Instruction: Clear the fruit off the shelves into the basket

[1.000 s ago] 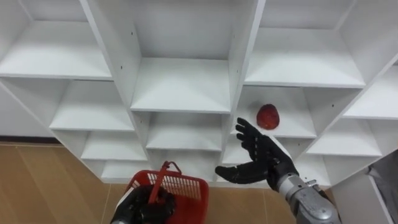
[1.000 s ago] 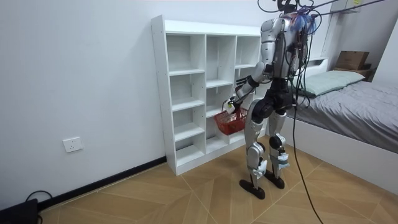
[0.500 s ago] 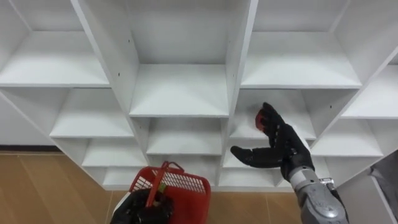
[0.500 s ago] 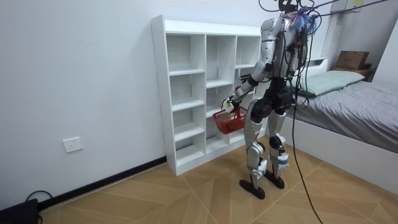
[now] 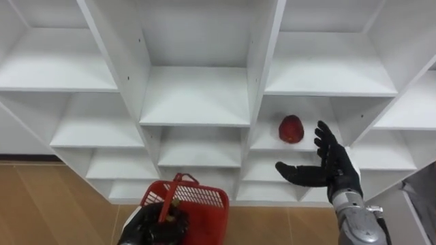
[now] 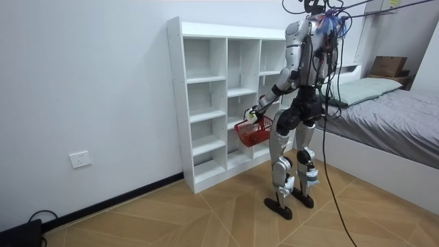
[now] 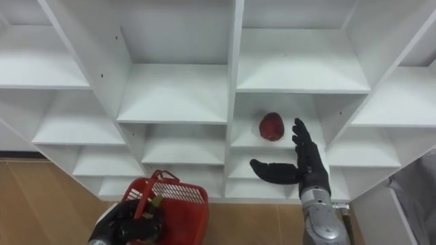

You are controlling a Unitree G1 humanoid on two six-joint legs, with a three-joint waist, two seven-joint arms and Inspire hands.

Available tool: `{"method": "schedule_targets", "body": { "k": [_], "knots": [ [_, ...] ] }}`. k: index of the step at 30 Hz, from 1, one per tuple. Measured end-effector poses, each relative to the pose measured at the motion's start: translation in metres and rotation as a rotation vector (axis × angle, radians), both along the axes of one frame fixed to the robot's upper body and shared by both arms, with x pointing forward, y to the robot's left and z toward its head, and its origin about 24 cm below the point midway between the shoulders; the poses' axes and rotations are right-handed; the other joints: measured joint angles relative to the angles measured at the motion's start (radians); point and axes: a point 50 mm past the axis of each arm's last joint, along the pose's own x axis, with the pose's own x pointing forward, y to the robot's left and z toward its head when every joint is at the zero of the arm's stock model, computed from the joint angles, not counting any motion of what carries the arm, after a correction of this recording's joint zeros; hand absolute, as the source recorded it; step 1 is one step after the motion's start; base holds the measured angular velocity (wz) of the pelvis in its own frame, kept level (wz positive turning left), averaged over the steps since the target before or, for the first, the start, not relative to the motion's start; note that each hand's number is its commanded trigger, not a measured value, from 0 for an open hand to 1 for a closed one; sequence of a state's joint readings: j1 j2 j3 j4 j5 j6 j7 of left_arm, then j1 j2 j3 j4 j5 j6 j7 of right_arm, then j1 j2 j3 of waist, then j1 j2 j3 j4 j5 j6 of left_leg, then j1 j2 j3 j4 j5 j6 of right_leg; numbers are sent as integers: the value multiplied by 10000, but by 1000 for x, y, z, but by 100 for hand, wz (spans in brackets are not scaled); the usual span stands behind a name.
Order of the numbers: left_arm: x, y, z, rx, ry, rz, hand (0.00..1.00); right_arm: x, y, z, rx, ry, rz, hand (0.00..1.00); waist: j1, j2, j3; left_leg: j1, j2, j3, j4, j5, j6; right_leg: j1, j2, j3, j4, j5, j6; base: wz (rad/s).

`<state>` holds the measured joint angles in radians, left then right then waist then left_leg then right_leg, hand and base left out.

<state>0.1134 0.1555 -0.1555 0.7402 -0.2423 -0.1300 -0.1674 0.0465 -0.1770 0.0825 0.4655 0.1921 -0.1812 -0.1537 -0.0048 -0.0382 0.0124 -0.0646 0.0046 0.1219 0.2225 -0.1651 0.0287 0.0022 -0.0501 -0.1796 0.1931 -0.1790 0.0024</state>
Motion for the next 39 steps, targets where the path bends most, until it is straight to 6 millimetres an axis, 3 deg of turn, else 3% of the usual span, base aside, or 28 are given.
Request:
{"method": "schedule_targets", "body": {
  "k": [4,10,13,17,24,29,39],
  "knots": [
    [2,3,1,85,-59,-32,100,13,-12,4,-160,-114,-456,0,-190,-104,-5,-371,-24,-54,161,7,4,-360,-58,-79,339,-67,-4,4],
    [5,9,4,147,-184,-36,100,31,-34,14,-686,-366,-1303,0,-140,-427,22,-884,-19,-175,542,12,19,-854,-158,-177,792,-222,-45,8],
    [7,9,3,116,-105,-111,100,35,-43,12,-972,-67,-1492,0,-146,-418,37,-1202,-14,-306,796,1,31,-1006,-191,-433,855,-231,-57,19],
    [10,9,3,68,-87,-244,100,41,-53,13,-1461,191,-1674,0,107,-360,75,-1713,31,-422,1056,0,34,-1497,-146,-425,1109,-228,-100,4],
    [18,5,3,124,-75,-572,100,69,-49,33,-1610,-436,-1867,0,395,-350,158,-2520,72,-510,1436,5,33,-2299,-192,-430,1572,-270,-172,3],
    [20,-1,1,198,75,-1036,100,81,-41,40,-1751,-653,-1550,0,663,-452,315,-3075,80,-607,1615,12,39,-2783,-217,-514,1704,-287,-193,4],
    [23,-7,0,228,223,-1464,100,92,-40,47,-2409,-654,-1386,0,870,-449,337,-3695,27,-669,1686,28,63,-3461,-358,-702,2026,-356,-187,3]
  ]
}}
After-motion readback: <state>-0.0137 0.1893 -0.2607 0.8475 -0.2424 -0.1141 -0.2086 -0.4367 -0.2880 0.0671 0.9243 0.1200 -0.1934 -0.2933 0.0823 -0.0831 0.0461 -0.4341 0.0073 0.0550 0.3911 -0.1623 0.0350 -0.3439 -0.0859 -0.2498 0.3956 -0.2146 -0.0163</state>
